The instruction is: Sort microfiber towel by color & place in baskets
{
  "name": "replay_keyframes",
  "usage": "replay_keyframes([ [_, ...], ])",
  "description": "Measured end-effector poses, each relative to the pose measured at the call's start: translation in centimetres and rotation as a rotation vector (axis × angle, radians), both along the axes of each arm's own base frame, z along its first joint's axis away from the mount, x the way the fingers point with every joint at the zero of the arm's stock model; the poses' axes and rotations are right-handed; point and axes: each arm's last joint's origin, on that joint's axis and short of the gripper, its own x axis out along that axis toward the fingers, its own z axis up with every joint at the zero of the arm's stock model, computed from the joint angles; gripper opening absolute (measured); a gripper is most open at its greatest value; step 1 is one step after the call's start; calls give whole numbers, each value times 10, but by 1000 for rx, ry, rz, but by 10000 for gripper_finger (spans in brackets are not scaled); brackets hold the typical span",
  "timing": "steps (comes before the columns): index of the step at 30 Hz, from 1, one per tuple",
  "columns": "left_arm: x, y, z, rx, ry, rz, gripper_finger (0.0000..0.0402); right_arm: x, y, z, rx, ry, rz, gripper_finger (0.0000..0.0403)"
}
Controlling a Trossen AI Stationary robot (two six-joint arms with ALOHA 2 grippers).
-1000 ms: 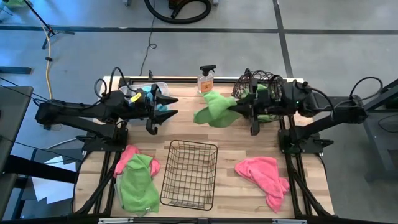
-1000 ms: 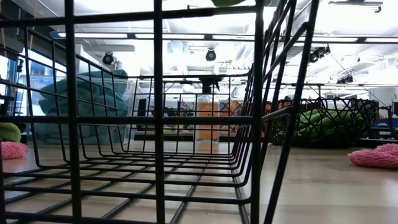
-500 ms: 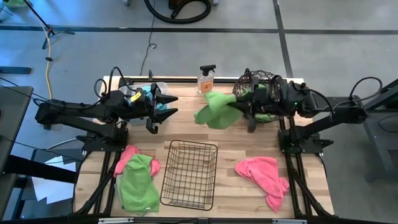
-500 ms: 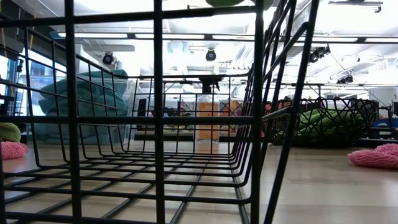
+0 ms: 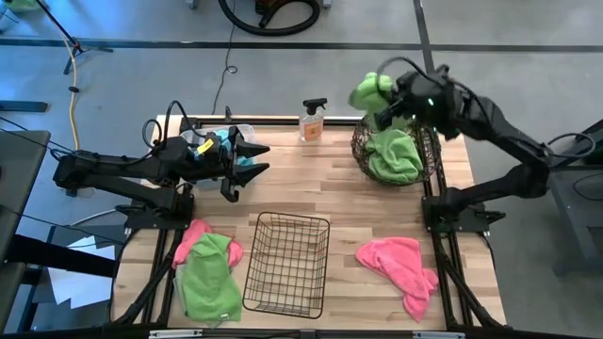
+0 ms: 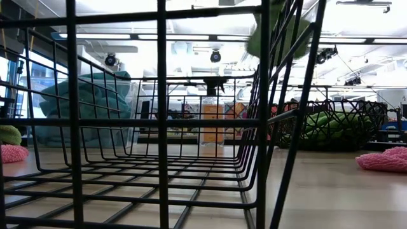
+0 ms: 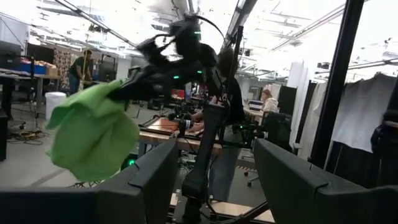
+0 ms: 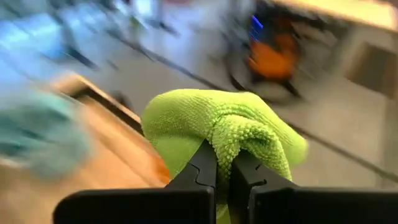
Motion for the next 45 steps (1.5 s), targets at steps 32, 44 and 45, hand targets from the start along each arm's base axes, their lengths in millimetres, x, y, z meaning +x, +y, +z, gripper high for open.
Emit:
replay_keyframes([
  [32, 0, 0, 0, -52, -4, -15, 201, -34, -94, -236, 862, 377, -357, 7],
  [44, 0, 0, 0, -52, -4, -15, 201, -36, -88, -271, 971, 408, -292, 128],
  [45, 0, 0, 0, -52, -4, -15, 201, -35, -89, -269, 966, 415, -280, 147],
])
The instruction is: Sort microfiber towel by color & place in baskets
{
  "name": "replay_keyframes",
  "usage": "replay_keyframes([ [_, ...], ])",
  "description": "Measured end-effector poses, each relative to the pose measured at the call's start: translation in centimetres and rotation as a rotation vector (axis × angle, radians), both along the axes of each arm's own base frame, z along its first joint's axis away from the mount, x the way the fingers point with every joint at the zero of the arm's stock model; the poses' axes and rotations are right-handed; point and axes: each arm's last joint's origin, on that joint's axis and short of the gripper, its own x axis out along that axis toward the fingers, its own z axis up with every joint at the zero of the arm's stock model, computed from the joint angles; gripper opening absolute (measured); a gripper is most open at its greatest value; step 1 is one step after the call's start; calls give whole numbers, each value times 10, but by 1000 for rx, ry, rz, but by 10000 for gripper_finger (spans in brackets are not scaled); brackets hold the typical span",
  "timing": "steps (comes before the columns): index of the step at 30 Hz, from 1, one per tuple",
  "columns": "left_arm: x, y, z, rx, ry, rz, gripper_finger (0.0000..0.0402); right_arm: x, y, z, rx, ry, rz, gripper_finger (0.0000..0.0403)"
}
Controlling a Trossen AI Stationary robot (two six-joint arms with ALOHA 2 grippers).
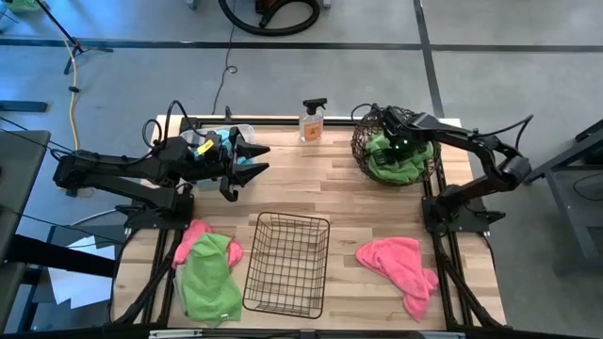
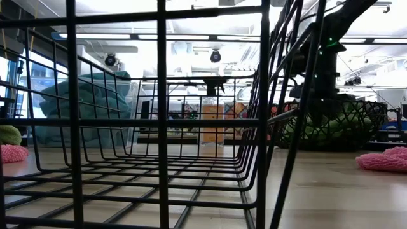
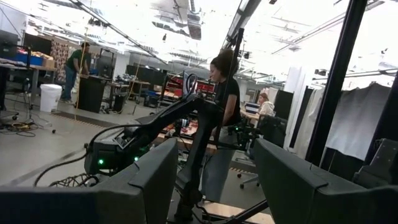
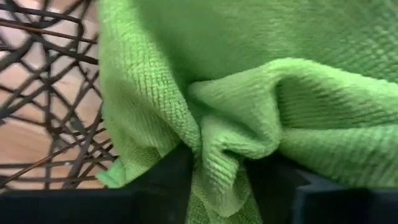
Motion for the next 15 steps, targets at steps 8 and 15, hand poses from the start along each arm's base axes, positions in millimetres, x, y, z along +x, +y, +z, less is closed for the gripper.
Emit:
replay_keyframes([
  [8, 0, 0, 0, -1, 1, 0, 201, 8, -7, 32, -28, -15, 83, 249],
  [15, 0, 0, 0, -1, 1, 0, 201, 14, -14, 84, -81, -45, 146, 256],
])
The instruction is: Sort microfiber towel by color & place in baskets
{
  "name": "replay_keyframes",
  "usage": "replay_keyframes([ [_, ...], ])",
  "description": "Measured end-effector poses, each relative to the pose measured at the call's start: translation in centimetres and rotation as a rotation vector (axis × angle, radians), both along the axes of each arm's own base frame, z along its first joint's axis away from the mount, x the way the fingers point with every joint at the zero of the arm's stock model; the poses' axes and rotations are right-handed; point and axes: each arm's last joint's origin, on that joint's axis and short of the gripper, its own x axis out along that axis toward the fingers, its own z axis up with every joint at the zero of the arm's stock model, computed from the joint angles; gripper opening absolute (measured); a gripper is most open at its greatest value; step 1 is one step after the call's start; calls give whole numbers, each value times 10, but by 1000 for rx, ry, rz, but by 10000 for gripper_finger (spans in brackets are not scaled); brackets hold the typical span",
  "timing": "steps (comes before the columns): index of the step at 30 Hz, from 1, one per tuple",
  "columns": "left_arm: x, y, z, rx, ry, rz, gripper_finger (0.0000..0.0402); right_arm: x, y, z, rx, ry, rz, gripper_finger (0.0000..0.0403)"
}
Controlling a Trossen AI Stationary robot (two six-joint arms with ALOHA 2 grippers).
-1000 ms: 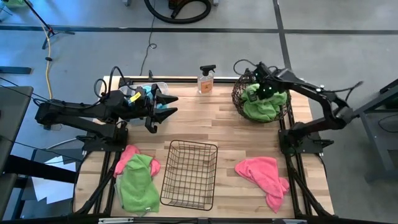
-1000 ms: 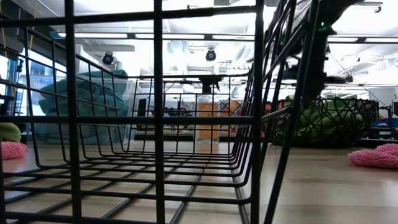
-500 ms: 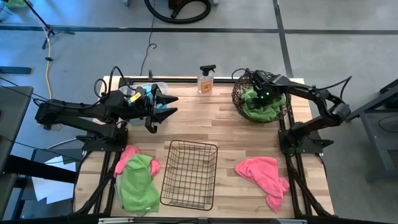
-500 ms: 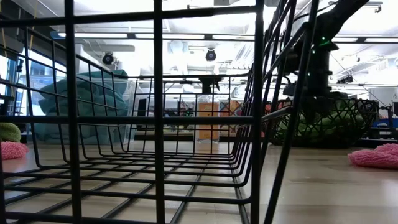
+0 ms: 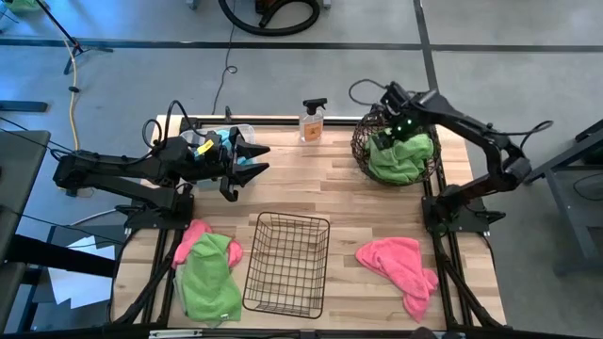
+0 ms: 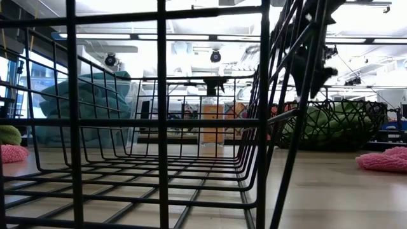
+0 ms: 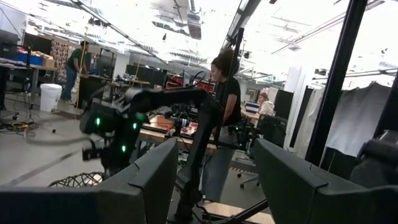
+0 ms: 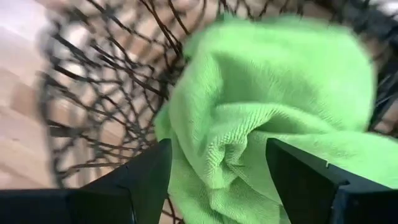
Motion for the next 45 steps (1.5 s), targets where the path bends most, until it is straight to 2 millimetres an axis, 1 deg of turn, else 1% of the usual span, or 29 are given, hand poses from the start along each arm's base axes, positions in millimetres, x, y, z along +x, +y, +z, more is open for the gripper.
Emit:
replay_keyframes([
  [4, 0, 0, 0, 1, 0, 1, 201, 4, -1, 35, -59, -49, 25, 257],
  [7, 0, 0, 0, 2, 0, 1, 201, 8, 8, 63, -142, -153, 70, 257],
  [9, 0, 0, 0, 2, 1, 1, 201, 11, 20, 80, -218, -247, 113, 257],
  [13, 0, 0, 0, 2, 1, 1, 201, 13, 52, 107, -327, -410, 189, 257],
  [19, 0, 0, 0, 3, 1, 1, 201, 7, 104, 137, -423, -605, 299, 257],
  [23, 0, 0, 0, 3, 1, 1, 201, 6, 133, 150, -459, -712, 364, 257],
  [27, 0, 0, 0, 3, 1, 1, 201, 14, 159, 158, -500, -806, 449, 257],
  [32, 0, 0, 0, 2, 1, 4, 201, 34, 191, 167, -573, -936, 575, 257],
  [36, 0, 0, 0, 1, 1, 7, 201, 54, 214, 169, -645, -998, 677, 257],
  [39, 0, 0, 0, 1, 0, 7, 201, 71, 225, 165, -718, -985, 695, 257],
  [41, 0, 0, 0, 1, -1, 7, 201, 79, 229, 161, -758, -956, 692, 257],
  [45, 0, 0, 0, 1, -2, 7, 201, 84, 230, 157, -779, -918, 664, 257],
])
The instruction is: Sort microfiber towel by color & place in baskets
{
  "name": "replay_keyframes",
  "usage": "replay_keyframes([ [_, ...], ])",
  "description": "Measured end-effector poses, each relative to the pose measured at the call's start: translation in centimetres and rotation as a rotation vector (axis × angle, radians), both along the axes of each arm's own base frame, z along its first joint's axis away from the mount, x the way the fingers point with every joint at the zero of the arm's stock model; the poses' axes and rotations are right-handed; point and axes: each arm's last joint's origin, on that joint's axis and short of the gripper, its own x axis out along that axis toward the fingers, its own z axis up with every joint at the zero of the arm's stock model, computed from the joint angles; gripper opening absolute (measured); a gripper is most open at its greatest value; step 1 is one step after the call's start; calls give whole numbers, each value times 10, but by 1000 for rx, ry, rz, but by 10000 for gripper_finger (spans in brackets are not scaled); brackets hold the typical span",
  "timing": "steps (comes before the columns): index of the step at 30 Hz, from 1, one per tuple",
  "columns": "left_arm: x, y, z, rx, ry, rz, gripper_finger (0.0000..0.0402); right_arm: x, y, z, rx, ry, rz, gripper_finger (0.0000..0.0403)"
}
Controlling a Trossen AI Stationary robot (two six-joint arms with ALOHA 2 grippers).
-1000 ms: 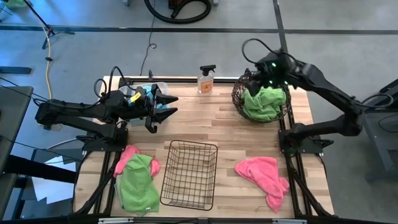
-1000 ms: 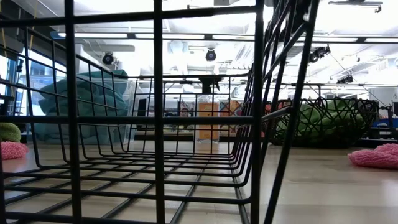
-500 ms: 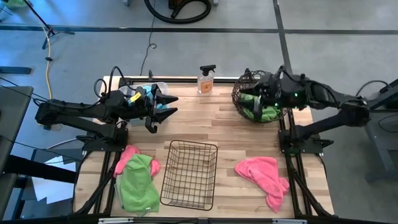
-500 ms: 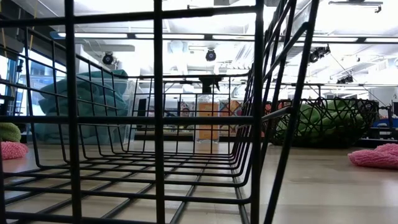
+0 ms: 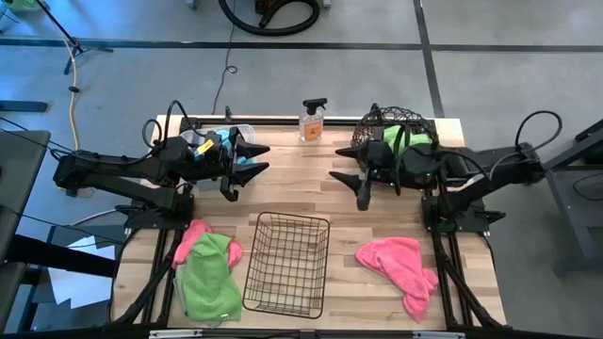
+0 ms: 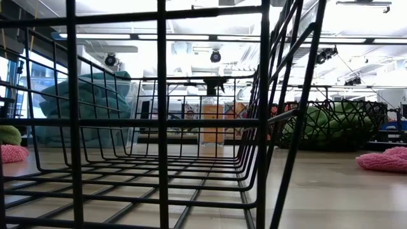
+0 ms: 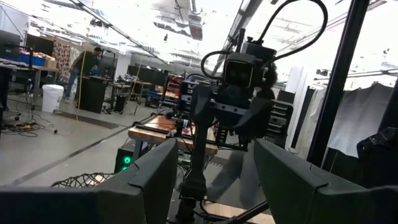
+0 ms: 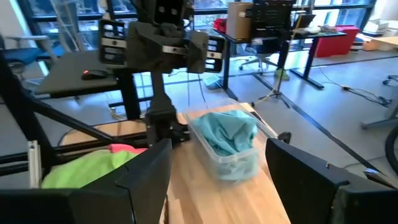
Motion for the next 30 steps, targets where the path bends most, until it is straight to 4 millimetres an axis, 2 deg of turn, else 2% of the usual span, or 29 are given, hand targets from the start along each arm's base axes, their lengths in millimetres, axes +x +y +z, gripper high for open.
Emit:
replay_keyframes([
  [8, 0, 0, 0, -5, 0, -5, 201, -3, -1, 3, 23, -20, -5, 257],
  [11, 0, -3, 2, -38, 8, -84, 201, -4, -1, 3, 30, -18, -6, 257],
  [13, 0, -7, 8, -43, 78, -158, 201, -4, -1, 3, 31, -19, -7, 257],
  [21, -18, -39, 24, -53, 697, -308, 201, -4, -1, 3, 46, -23, -10, 257],
  [27, -36, -69, -4, -128, 1088, -371, 201, -4, -1, 3, 46, -23, -10, 257],
  [30, -43, -81, -21, -145, 1292, -300, 201, -4, -1, 3, 46, -22, -10, 257],
])
